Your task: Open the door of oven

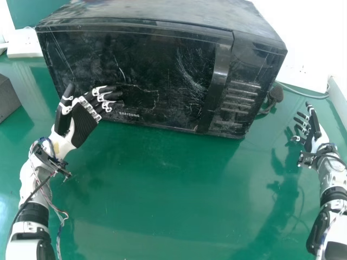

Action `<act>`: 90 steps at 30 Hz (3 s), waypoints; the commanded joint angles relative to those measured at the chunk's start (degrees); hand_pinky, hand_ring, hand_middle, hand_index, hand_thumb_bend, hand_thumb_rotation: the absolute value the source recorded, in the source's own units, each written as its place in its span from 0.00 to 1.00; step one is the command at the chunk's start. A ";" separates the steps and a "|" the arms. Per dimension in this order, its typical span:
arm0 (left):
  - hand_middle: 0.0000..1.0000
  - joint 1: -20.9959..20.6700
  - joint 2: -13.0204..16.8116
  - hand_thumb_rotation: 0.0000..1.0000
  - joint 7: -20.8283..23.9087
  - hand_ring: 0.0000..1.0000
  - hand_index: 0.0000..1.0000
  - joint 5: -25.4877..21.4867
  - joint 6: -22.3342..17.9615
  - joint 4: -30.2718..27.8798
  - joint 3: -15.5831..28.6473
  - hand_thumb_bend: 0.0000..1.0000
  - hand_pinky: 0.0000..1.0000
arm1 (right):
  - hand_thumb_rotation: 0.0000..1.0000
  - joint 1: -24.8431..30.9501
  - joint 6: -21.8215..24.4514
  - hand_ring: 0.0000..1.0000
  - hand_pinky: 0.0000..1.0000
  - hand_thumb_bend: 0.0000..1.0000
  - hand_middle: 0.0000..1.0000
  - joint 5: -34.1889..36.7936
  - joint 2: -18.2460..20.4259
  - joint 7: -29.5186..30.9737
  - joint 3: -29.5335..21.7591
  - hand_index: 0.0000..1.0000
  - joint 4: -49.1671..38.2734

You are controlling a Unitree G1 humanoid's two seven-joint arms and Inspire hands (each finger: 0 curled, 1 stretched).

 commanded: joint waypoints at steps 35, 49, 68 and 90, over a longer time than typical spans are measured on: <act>0.84 3.88 -0.87 0.75 -15.61 0.76 0.75 -6.05 7.66 -4.80 -0.66 1.00 0.53 | 1.00 3.29 2.73 0.80 0.70 0.76 0.88 -1.13 0.71 0.06 0.48 0.88 2.24; 0.91 4.02 -0.70 0.78 -20.90 0.86 0.81 -6.56 13.72 -6.82 -1.65 1.00 0.61 | 1.00 3.28 2.94 0.81 0.71 0.77 0.87 -0.91 0.62 0.18 0.23 0.89 2.26; 0.99 6.92 -1.59 0.78 -17.40 1.00 0.95 -6.35 16.22 -14.47 -3.17 1.00 0.74 | 1.00 3.24 2.97 0.82 0.72 0.75 0.88 -1.07 0.75 -0.43 0.18 0.89 2.28; 1.00 8.86 -2.98 0.78 -10.83 1.00 1.00 -6.00 18.91 -22.20 -4.59 1.00 0.85 | 1.00 3.14 2.88 0.79 0.70 0.76 0.87 -1.18 0.83 -0.33 0.26 0.88 2.24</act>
